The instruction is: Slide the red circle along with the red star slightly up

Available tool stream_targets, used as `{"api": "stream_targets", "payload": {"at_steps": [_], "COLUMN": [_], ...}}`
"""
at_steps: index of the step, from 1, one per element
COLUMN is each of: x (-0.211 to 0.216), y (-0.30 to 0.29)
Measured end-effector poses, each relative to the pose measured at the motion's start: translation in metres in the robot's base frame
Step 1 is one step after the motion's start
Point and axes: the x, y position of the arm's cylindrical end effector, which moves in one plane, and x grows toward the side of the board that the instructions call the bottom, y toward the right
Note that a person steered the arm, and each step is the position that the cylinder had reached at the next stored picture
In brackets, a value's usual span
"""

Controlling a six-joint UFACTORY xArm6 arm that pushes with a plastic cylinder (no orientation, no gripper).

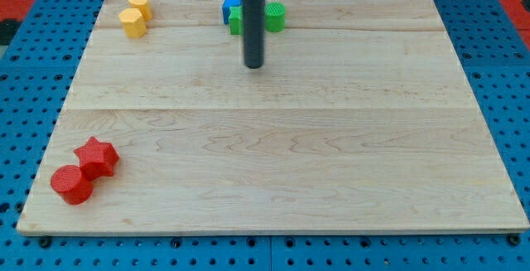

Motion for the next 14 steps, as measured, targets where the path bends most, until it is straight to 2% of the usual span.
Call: {"api": "stream_targets", "payload": {"at_steps": [2,3,4,6,7,8,10,11,13,14], "x": [0.030,0.067,0.085,0.172,0.181,0.213,0.250,0.255,0.255,0.249], "y": [-0.163,-0.243,-0.262,-0.259,-0.259,-0.259,-0.258,-0.250,-0.178,-0.176]}}
